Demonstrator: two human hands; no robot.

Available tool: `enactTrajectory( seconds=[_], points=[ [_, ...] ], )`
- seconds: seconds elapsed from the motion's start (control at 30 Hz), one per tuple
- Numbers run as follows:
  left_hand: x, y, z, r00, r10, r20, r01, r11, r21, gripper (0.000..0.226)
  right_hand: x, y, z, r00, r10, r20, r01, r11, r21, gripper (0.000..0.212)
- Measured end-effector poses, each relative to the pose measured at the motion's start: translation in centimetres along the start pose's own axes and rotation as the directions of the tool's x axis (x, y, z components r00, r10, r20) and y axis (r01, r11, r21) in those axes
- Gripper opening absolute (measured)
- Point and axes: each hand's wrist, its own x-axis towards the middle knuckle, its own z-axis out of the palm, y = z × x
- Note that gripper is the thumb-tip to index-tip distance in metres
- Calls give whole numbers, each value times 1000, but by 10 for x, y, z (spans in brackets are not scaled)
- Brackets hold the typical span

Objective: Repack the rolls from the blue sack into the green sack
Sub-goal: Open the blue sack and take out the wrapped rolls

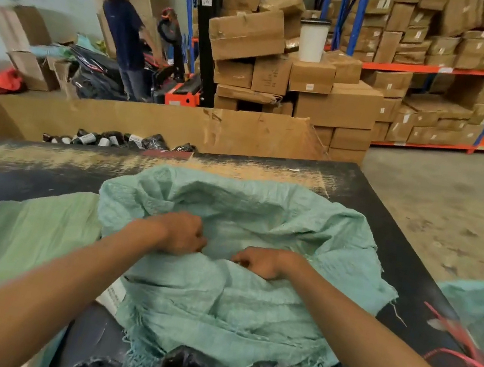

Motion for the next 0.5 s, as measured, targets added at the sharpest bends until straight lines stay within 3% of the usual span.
enactTrajectory(
  seconds=[0.1, 0.23, 0.37, 0.5],
  points=[
    [-1, -4, -15, 994, -23, 111, 8, 990, 142, 31, -1, 3, 5, 992, 67, 105, -63, 997, -42, 52],
    [1, 4, -20, 942, -181, 282, 77, 936, 342, 62, -7, 2, 3, 984, 68, 167, -62, 997, -42, 54],
    [7, 12, -13, 855, -287, 433, 145, 933, 331, 67, -6, -7, 9, 973, 72, 218, -55, 995, -84, 53],
    [10, 4, -11, 935, -159, 317, 92, 972, 217, 57, -7, -9, 13, 976, 41, 215, -26, 997, -72, 49]
  ],
)
